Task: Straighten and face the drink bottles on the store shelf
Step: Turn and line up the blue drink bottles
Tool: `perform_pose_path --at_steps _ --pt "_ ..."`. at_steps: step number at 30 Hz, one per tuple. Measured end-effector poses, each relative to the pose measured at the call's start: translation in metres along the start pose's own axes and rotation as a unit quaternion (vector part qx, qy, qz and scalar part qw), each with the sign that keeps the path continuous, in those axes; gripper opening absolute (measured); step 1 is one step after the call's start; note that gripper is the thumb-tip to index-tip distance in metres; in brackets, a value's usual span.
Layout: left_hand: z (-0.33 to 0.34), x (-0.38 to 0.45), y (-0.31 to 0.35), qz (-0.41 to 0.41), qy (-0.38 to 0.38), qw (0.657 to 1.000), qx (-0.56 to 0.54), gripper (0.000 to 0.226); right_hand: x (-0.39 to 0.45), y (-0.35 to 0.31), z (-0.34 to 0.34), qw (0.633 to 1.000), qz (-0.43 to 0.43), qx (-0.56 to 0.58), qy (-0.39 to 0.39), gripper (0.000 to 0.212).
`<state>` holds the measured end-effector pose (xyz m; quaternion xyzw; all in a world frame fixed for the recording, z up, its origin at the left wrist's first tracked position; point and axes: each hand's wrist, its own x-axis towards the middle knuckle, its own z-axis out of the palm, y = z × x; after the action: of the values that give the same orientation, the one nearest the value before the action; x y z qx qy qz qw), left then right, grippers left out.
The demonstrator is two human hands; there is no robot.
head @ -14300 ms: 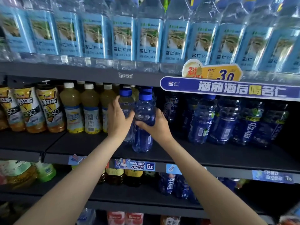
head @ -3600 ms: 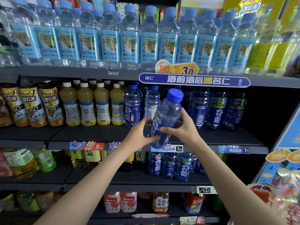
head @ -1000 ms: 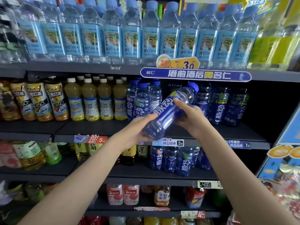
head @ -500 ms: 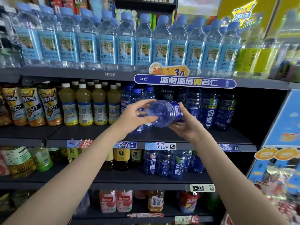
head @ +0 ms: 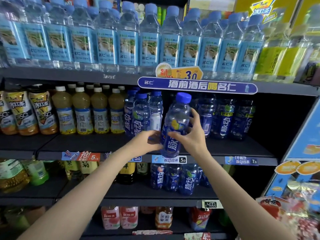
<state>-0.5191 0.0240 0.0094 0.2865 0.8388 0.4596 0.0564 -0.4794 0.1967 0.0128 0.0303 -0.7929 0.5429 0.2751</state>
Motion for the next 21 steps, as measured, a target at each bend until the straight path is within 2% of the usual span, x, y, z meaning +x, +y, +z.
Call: perform_pose_path --at_steps 1,3,6,8,12,17,19,21 --pt "-0.001 0.005 -0.007 -0.002 0.025 1.0 -0.003 0.041 0.003 0.004 0.003 0.999 -0.019 -0.029 -0.01 0.1" --pt "-0.005 0.013 -0.02 -0.002 0.125 0.992 0.017 0.043 0.013 0.011 0.009 0.996 -0.04 -0.076 -0.022 0.101" --pt "-0.017 0.022 -0.029 0.012 0.315 0.948 0.05 0.044 0.029 0.024 0.02 0.995 -0.033 -0.09 -0.03 0.1" --pt "-0.024 0.03 -0.028 0.006 0.375 0.924 0.074 0.054 0.041 0.032 0.029 0.995 -0.011 -0.096 -0.028 0.1" --pt "-0.03 0.05 -0.028 -0.02 0.39 0.909 0.147 0.076 0.067 0.043 0.046 0.995 0.011 -0.098 -0.019 0.099" --pt "-0.031 0.083 -0.024 -0.001 0.409 0.888 0.21 0.077 0.077 0.05 0.057 0.987 -0.027 -0.15 -0.045 0.095" --pt "-0.027 0.094 -0.021 0.027 0.404 0.885 0.232 0.078 0.084 0.058 0.05 0.989 -0.031 -0.121 -0.082 0.091" --pt "-0.021 0.103 -0.022 0.078 0.396 0.869 0.287 0.075 0.094 0.07 0.035 0.993 0.013 -0.029 -0.114 0.071"
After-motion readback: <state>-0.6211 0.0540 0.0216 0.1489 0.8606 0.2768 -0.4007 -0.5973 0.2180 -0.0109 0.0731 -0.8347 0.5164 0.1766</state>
